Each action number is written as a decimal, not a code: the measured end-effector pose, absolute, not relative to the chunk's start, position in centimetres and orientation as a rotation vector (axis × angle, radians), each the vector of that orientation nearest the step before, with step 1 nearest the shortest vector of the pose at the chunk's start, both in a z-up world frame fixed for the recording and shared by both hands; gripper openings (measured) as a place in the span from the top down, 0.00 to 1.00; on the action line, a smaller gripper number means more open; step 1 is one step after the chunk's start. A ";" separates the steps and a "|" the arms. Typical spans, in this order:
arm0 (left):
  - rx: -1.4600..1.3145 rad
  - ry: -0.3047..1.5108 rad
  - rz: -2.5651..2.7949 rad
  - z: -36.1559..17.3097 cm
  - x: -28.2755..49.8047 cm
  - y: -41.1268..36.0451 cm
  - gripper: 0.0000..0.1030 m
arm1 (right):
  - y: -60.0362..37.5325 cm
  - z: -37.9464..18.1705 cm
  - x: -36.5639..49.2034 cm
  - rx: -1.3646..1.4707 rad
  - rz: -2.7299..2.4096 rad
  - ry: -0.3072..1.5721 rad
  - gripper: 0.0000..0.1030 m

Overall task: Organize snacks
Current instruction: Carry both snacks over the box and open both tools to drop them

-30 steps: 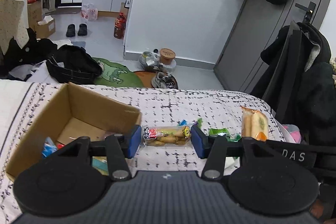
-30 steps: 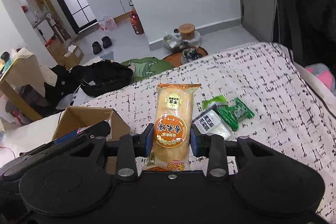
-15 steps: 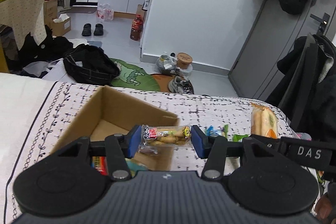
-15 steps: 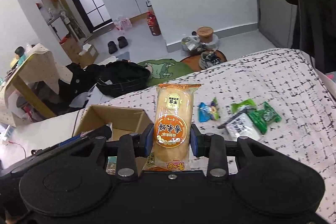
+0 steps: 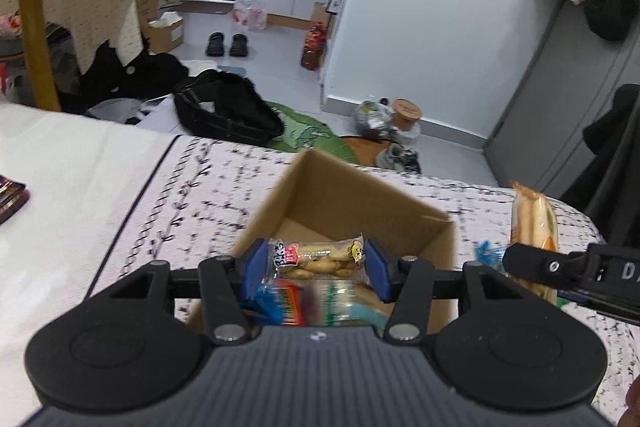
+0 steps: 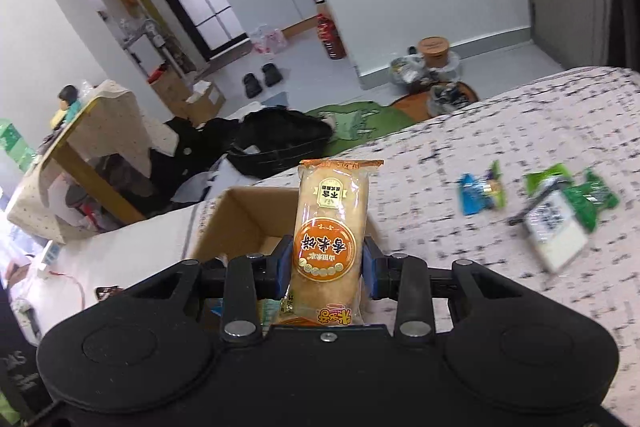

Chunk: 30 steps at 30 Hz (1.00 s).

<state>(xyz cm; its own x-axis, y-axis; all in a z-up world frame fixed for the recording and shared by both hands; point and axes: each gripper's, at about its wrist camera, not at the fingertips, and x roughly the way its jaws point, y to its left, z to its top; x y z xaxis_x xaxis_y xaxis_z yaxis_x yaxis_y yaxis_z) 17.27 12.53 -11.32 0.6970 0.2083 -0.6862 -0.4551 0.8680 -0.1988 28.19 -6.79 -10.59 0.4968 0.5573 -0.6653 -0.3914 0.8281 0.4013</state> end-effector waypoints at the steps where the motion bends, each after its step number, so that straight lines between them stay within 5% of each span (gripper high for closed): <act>1: -0.373 0.708 0.383 -11.4 17.1 12.9 0.49 | -6.3 -10.8 28.2 0.208 0.591 0.881 0.67; 15: -0.372 0.719 0.348 -11.4 17.2 14.2 0.35 | -4.0 -12.6 29.3 0.271 0.656 0.921 0.60; 30: -0.391 0.682 0.340 -9.8 17.3 14.7 0.21 | -9.9 -13.1 28.5 0.255 0.539 0.927 0.35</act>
